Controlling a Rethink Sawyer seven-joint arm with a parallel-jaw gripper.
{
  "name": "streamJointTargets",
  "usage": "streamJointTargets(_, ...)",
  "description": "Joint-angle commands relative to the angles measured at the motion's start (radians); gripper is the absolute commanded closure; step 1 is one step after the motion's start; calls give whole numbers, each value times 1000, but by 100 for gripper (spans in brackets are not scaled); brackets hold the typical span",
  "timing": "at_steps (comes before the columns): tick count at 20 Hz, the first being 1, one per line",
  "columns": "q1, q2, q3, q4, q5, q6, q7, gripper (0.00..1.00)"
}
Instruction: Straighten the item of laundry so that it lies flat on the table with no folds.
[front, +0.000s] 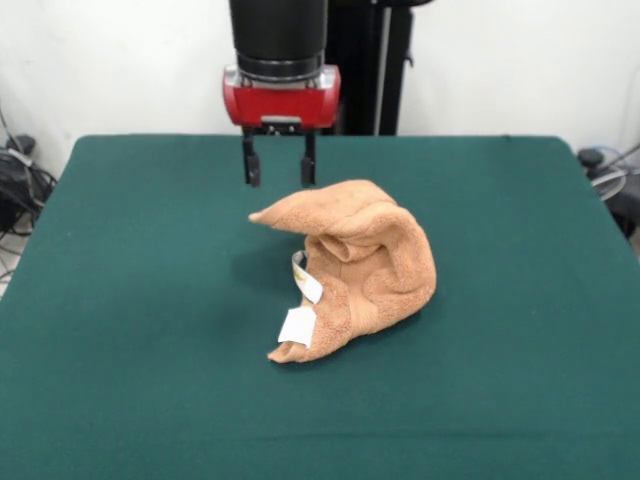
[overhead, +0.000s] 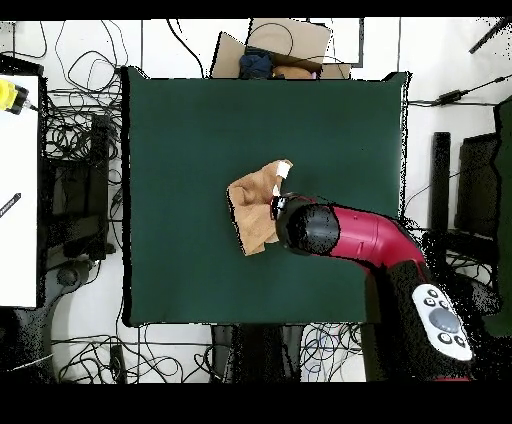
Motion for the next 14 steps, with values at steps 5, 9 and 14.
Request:
streamJointTargets(5, 75, 6, -115, -61, -50, 155, 125, 0)
streamJointTargets(9, 74, 32, -133, -61, -32, 139, 138, 0)
streamJointTargets(14, 73, 80, -159, -43, -9, 86, 175, 0)
